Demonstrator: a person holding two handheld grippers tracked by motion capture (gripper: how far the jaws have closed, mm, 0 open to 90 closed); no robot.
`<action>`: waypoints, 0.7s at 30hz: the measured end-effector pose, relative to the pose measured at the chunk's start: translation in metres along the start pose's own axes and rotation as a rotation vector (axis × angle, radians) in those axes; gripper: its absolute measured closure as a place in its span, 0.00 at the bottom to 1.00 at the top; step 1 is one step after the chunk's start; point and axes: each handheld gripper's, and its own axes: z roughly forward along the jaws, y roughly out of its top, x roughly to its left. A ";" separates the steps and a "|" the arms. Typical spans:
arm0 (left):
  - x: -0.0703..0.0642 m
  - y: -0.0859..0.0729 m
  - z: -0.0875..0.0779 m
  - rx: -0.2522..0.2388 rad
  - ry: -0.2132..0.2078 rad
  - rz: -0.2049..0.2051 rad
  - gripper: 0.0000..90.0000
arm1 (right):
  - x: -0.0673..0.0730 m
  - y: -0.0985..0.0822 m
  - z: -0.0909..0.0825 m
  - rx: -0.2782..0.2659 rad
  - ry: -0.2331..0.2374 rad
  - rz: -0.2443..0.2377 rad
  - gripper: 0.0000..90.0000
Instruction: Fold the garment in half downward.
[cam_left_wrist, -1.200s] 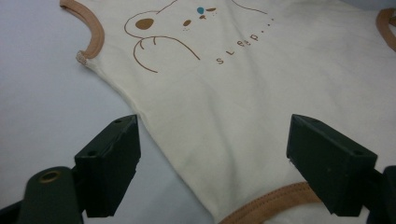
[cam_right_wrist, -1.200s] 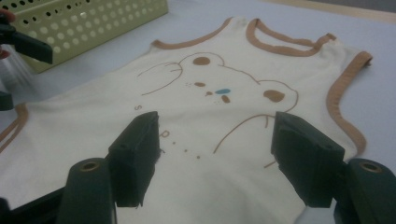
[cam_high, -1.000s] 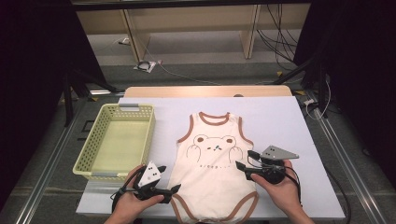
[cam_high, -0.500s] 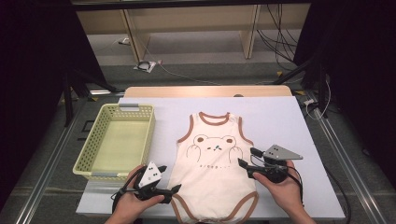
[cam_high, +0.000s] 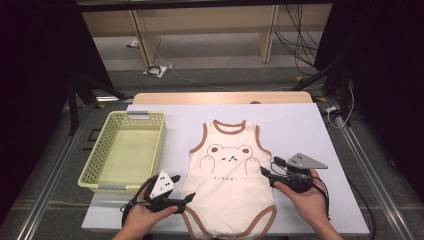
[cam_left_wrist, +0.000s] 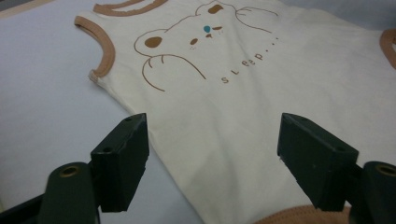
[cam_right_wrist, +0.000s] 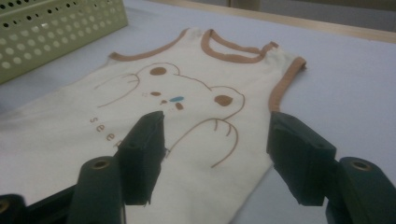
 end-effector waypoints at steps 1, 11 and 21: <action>0.001 0.004 0.001 0.001 -0.001 -0.004 0.32 | -0.002 0.001 0.001 0.005 -0.008 0.002 0.46; 0.030 0.058 0.052 0.052 0.057 -0.003 0.41 | -0.030 0.029 0.027 0.066 -0.067 -0.010 0.57; 0.098 0.108 0.135 0.191 0.135 -0.055 0.47 | -0.068 0.064 0.077 0.134 -0.117 0.024 0.65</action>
